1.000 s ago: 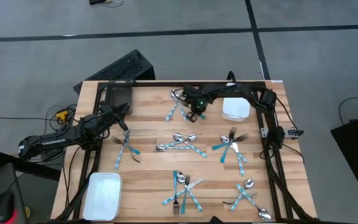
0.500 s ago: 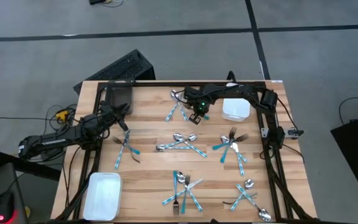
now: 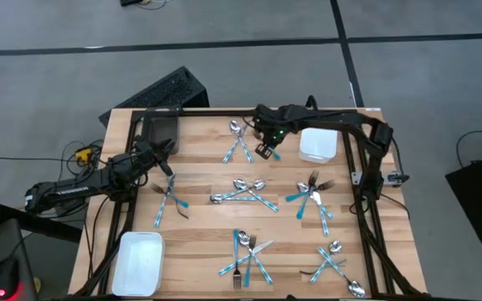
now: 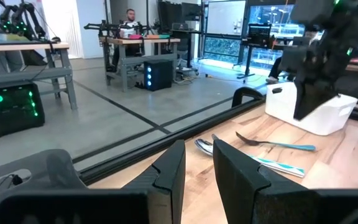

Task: Sort silverware by color (type)
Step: Put the blue fork into the top white bin

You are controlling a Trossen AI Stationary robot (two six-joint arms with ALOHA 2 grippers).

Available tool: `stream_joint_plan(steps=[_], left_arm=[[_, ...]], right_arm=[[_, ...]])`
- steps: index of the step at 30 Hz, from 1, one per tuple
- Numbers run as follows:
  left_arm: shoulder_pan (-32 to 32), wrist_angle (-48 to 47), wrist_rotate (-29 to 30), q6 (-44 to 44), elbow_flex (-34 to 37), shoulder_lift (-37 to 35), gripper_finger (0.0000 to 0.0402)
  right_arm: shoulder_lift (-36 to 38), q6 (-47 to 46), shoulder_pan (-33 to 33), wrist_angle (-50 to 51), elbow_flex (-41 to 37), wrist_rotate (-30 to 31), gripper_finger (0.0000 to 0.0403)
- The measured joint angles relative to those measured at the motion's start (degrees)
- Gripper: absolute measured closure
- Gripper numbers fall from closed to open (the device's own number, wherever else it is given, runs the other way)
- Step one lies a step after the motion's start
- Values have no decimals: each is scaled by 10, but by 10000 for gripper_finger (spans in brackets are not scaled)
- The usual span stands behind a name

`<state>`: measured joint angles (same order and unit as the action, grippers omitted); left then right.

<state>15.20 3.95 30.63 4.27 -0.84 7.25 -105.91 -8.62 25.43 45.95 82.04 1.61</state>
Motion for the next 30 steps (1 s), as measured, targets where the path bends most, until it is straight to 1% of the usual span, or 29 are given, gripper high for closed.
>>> stream_joint_plan(steps=[3,6,11,15,17,22,30], left_arm=[[0,0,-6,6,0,0,331],[0,0,-17,10,0,0,331],[0,-2,-34,11,0,0,331],[0,-2,-28,1,0,0,331],[0,-2,-20,-7,0,0,331],[0,-1,7,-15,0,0,331],[0,-1,1,-15,0,0,331]], right_arm=[[22,0,0,-1,0,1,384],[43,0,0,-15,-9,18,383],[98,-11,6,-120,-105,17,383],[135,-34,9,-177,-175,16,383],[150,-41,10,-183,-197,16,383],[169,-50,9,-193,-210,15,383],[205,-56,3,-188,-213,16,383]])
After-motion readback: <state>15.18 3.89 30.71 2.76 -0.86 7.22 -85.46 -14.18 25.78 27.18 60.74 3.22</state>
